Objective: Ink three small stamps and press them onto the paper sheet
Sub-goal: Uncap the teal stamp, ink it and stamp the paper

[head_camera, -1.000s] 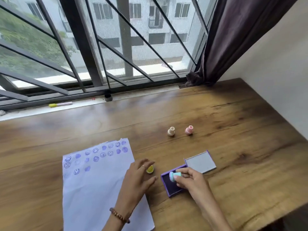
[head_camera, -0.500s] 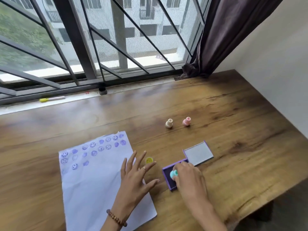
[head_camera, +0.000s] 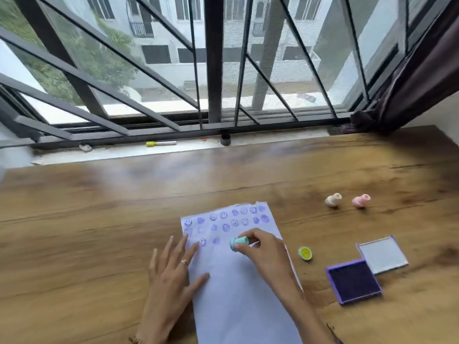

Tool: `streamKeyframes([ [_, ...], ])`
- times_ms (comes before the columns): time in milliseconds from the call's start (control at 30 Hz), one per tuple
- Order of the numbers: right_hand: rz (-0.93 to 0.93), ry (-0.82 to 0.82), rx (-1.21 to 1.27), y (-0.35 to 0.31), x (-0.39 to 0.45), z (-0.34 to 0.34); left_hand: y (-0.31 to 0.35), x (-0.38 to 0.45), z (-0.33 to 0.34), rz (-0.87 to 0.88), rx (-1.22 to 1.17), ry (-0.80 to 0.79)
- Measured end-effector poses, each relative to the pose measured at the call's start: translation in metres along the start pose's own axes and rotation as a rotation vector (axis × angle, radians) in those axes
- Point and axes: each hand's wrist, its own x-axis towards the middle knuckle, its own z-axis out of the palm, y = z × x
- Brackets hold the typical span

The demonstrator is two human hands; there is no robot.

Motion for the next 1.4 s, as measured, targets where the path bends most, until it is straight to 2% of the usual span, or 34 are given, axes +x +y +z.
streamKeyframes([
  [67,-0.1,0.064,-0.282,-0.007,0.003,0.017,-0.013,0.005,-0.001,-0.004,0.009,0.002],
  [133,-0.183,0.106,-0.448,-0.012,0.008,0.029,-0.02,0.008,0.001,-0.002,0.005,-0.001],
  [367,-0.314,0.209,-0.733,-0.01,0.016,0.052,-0.026,0.011,0.005,0.018,0.015,-0.023],
  [533,-0.371,0.147,-0.852,-0.01,0.023,0.048,-0.027,0.01,0.004,0.01,0.012,-0.049],
  [600,-0.324,0.124,-0.743,-0.009,0.025,0.043,-0.027,0.01,0.004,0.009,0.015,-0.055],
  [633,-0.248,0.116,-0.594,-0.007,0.025,0.038,-0.027,0.01,0.004,0.008,0.017,-0.062],
  [767,0.165,0.102,0.379,0.01,0.017,0.002,-0.024,0.009,0.002,0.017,0.007,-0.052],
  [833,0.273,0.102,0.722,0.026,0.007,-0.019,-0.022,0.006,-0.001,0.028,0.009,-0.019],
  [900,0.307,0.109,0.936,0.038,-0.003,-0.038,-0.019,0.006,-0.003,0.044,0.032,0.043],
  [1033,0.346,0.165,1.096,0.063,-0.025,-0.08,0.025,0.013,0.008,0.169,0.011,0.17],
  [1233,0.311,0.216,1.058,0.086,-0.034,-0.132,0.139,0.031,0.051,0.448,0.0,0.065],
  [1400,0.235,0.162,0.914,0.099,-0.029,-0.158,0.184,0.042,0.081,0.415,0.128,-0.013],
])
